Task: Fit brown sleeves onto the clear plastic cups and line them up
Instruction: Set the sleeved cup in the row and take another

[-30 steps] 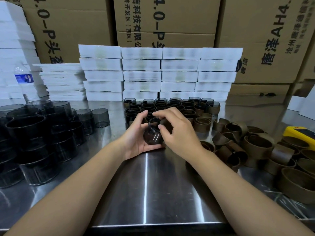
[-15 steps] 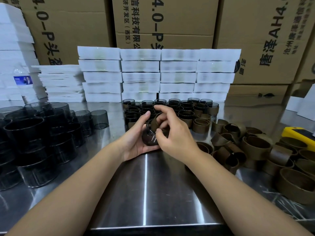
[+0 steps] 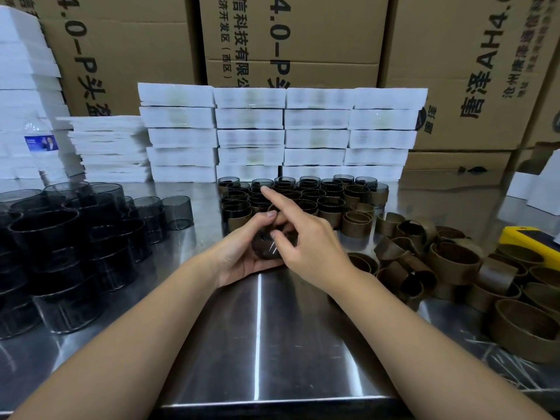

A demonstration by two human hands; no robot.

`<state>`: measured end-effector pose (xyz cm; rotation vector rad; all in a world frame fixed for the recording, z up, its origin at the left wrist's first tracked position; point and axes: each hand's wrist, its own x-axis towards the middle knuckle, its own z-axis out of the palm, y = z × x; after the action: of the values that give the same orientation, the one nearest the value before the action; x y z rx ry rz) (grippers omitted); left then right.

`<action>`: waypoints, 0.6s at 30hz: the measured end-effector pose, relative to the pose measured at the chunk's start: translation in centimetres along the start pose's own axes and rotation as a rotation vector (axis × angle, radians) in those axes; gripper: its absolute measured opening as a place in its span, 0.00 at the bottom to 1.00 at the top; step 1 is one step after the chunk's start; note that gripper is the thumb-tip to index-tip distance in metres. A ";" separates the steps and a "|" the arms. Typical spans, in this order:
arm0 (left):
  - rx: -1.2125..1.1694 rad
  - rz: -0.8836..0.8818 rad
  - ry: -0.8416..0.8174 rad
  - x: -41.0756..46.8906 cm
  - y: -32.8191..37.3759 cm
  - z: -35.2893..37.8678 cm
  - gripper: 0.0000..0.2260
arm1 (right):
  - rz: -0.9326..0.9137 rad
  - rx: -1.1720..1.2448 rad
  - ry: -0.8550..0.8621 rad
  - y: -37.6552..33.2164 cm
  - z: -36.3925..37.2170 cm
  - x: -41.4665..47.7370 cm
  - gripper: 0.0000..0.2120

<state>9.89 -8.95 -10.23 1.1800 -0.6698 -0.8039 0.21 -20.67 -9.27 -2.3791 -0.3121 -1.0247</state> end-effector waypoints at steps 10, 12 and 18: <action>0.044 0.001 -0.014 0.3 -0.2 -0.1 0.15 | -0.041 0.022 0.133 -1.1 0.2 -0.3 0.23; 0.037 0.001 -0.014 0.4 -0.2 -0.1 0.14 | -0.055 0.032 0.171 -1.3 0.3 -0.3 0.21; -0.053 -0.013 0.040 0.5 -0.2 0.0 0.21 | -0.146 -0.036 0.459 -1.5 0.2 0.1 0.11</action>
<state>10.15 -9.45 -10.36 1.1504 -0.6052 -0.8021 -0.25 -19.27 -8.78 -2.0932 -0.2991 -1.6132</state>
